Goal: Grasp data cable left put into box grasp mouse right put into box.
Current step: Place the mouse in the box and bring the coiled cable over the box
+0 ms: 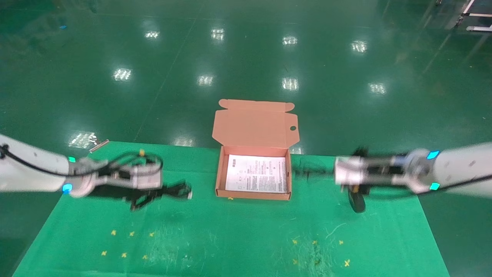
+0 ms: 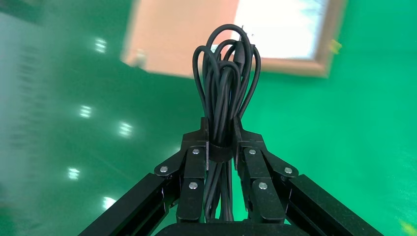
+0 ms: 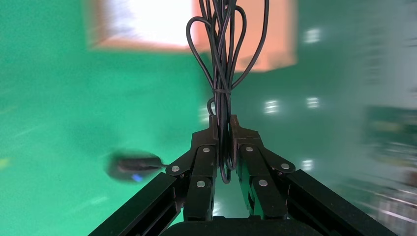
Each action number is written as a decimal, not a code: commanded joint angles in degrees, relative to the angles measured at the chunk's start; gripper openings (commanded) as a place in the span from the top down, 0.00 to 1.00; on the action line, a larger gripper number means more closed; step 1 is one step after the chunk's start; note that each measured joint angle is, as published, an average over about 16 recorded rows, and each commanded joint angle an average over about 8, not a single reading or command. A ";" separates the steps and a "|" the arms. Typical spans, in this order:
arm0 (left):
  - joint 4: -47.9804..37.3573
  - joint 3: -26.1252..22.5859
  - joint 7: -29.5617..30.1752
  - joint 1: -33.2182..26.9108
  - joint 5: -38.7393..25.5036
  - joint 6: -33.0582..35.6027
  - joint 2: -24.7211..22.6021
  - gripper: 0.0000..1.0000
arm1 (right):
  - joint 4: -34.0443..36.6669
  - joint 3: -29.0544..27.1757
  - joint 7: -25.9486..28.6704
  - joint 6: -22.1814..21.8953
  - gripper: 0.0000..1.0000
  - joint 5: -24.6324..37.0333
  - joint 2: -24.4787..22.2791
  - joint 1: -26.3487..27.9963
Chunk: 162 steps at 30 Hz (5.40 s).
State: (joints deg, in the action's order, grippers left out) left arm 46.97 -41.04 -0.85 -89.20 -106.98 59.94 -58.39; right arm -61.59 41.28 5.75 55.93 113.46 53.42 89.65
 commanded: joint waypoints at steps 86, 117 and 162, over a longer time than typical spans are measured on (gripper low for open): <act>25.95 -2.68 36.58 5.11 -31.60 2.26 1.99 1.00 | 25.28 18.21 -14.32 -20.08 1.00 -25.79 25.18 4.40; 26.39 -2.70 36.89 5.30 -31.86 2.45 2.01 1.00 | 36.52 30.97 -2.15 -23.60 0.00 -33.54 24.64 3.34; -6.46 -23.98 6.18 4.00 5.74 -33.00 -20.30 0.92 | 4.68 36.63 21.76 -25.97 0.00 -17.20 -6.93 8.42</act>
State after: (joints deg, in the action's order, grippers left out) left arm 40.41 -64.47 5.45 -85.21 -101.88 27.41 -78.70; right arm -56.62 77.84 27.10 30.01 95.99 46.69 98.08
